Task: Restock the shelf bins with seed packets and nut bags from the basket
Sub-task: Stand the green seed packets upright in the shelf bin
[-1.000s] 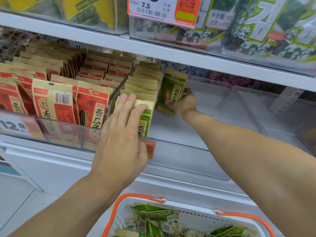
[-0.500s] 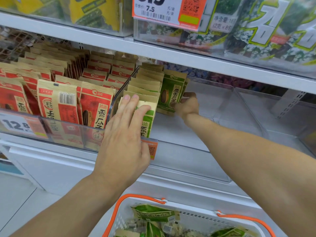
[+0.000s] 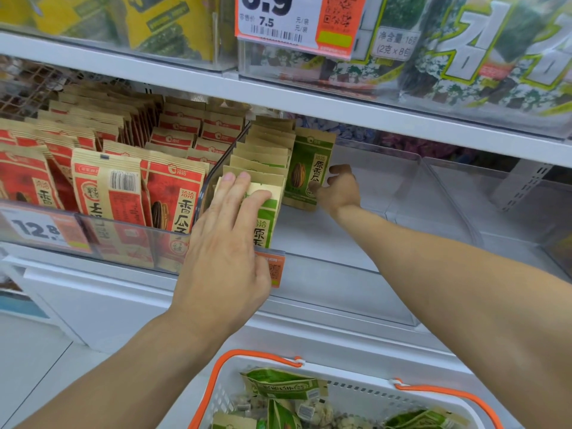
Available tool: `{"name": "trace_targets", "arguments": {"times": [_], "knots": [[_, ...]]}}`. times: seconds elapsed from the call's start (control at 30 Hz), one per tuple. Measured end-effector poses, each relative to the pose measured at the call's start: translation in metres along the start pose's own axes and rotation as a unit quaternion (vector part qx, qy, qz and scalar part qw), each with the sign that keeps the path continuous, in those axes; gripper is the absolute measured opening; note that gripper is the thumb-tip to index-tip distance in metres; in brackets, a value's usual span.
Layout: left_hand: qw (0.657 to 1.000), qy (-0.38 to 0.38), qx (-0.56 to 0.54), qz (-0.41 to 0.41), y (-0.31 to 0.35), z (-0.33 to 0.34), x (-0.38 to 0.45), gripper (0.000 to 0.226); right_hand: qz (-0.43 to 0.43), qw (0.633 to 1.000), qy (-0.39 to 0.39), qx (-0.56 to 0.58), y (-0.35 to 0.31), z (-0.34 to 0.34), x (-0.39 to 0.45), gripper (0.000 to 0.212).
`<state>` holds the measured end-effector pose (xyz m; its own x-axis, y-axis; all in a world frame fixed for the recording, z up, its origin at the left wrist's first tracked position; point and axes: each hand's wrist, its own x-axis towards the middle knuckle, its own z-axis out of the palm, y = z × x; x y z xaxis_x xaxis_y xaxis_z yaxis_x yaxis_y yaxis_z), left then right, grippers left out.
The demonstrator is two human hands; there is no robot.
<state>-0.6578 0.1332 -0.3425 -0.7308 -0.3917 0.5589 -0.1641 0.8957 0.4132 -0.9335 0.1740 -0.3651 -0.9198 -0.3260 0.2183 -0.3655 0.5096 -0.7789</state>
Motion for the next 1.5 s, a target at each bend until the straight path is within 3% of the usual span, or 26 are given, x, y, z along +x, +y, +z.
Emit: {"name": "trace_targets", "arguments": {"times": [0.2,0.33,0.47,0.57,0.63,0.73,0.87,1.0,1.13,1.23,1.43,1.5], "knots": [[1.0,-0.008,0.02,-0.001,0.002,-0.003,0.001,0.072,0.037,0.999,-0.017,-0.019,-0.007,-0.02,-0.006,0.055],[0.998,-0.004,0.061,0.006,0.007,-0.009,-0.001,0.068,0.04,0.999,-0.032,-0.006,-0.018,-0.053,-0.03,0.035],[0.996,0.086,0.036,0.015,0.025,-0.019,-0.007,0.052,-0.042,0.998,-0.038,0.015,-0.03,-0.095,-0.086,0.013],[0.99,0.123,-0.028,0.068,0.043,-0.018,-0.018,0.034,-0.14,0.988,-0.052,0.045,-0.039,-0.128,-0.153,0.016],[0.993,0.055,-0.084,0.065,0.054,-0.008,-0.034,0.022,-0.194,0.977,-0.079,0.051,-0.034,-0.146,-0.198,0.015],[0.99,-0.119,-0.073,-0.004,0.063,0.02,-0.068,0.013,-0.208,0.966,-0.155,0.018,0.005,-0.159,-0.247,0.011],[0.933,-0.347,-0.004,-0.093,0.06,0.063,-0.127,0.016,-0.104,0.947,-0.284,-0.109,0.098,-0.157,-0.279,0.007],[0.87,-0.462,0.003,-0.171,0.061,0.095,-0.195,0.03,-0.011,0.884,-0.393,-0.253,0.176,-0.166,-0.304,0.018],[0.848,-0.498,0.083,-0.163,0.065,0.119,-0.24,0.049,0.012,0.815,-0.45,-0.365,0.216,-0.179,-0.329,0.062],[0.859,-0.477,0.116,-0.143,0.071,0.128,-0.248,0.051,0.003,0.817,-0.465,-0.34,0.228,-0.175,-0.343,0.076],[0.849,-0.465,0.075,-0.241,0.059,0.136,-0.247,0.059,-0.007,0.8,-0.509,-0.317,0.225,-0.161,-0.371,0.06],[0.868,-0.422,0.051,-0.256,0.053,0.134,-0.245,0.05,-0.014,0.801,-0.512,-0.31,0.223,-0.158,-0.372,0.053]]}}
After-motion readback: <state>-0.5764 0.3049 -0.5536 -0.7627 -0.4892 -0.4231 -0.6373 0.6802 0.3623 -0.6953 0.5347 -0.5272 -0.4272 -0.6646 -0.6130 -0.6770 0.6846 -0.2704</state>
